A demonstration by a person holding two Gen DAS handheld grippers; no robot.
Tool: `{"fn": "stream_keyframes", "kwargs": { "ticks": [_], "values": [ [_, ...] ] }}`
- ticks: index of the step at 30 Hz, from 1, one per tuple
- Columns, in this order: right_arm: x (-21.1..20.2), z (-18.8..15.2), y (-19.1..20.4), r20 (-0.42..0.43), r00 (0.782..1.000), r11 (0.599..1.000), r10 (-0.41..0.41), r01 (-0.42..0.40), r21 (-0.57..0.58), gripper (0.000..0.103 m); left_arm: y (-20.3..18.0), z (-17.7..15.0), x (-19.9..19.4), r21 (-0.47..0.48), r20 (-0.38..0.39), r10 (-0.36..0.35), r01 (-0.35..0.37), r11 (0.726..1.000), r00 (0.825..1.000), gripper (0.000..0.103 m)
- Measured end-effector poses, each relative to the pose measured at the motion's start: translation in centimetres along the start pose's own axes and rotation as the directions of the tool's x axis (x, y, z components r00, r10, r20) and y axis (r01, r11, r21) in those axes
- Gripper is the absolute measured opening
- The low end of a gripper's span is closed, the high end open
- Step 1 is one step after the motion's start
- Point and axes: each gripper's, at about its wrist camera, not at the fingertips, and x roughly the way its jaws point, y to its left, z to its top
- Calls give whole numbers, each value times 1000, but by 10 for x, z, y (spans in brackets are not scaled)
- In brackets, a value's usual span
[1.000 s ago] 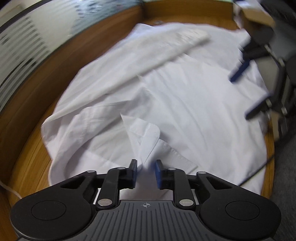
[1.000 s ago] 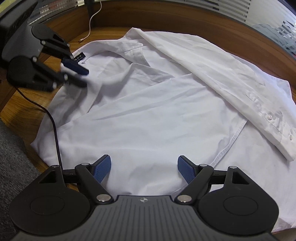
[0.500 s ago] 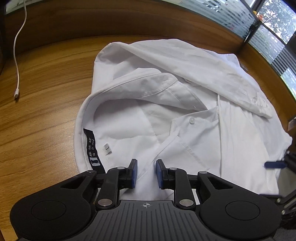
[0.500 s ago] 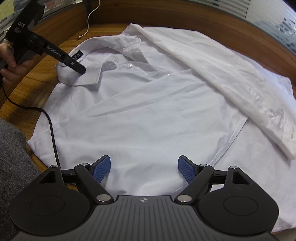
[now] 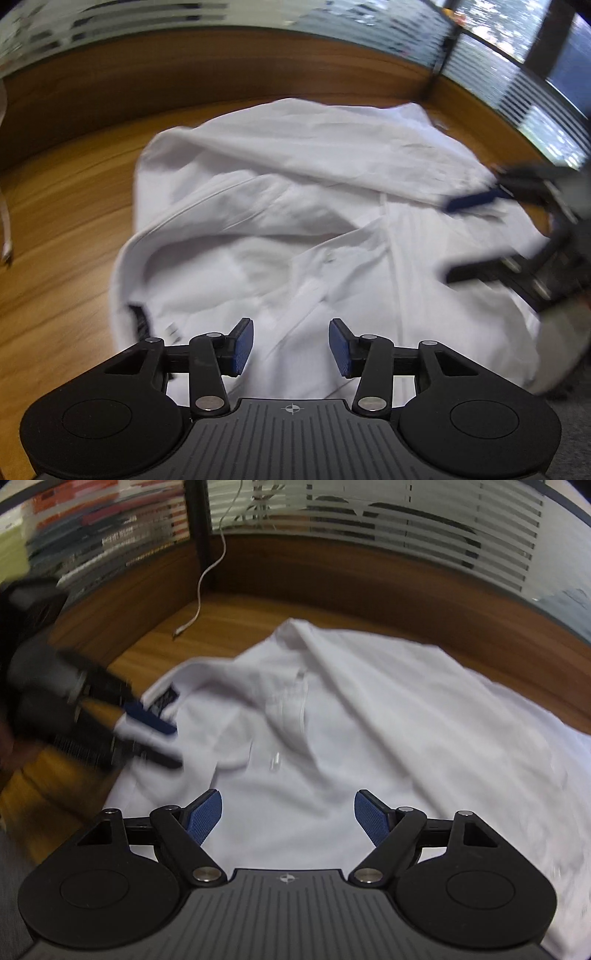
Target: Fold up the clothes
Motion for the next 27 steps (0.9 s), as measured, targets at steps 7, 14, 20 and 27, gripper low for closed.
{"fn": "stream_keyframes", "kwargs": {
  "ticks": [7, 14, 20, 27],
  "values": [
    [40, 59, -31, -21, 991, 983, 133, -129, 126, 38, -20, 2, 24, 141, -34, 35, -30, 990, 999, 48],
    [87, 86, -52, -79, 980, 963, 183, -163, 216, 38, -18, -5, 22, 151, -9, 12, -11, 988, 1000, 20],
    [127, 99, -72, -98, 964, 916, 245, -197, 350, 38, -17, -6, 0, 65, 63, -45, 41, 997, 997, 13],
    [137, 90, -70, -139, 917, 858, 374, -285, 427, 37, -17, -8, -23, -9, 112, -94, 96, 995, 989, 13]
  ]
}}
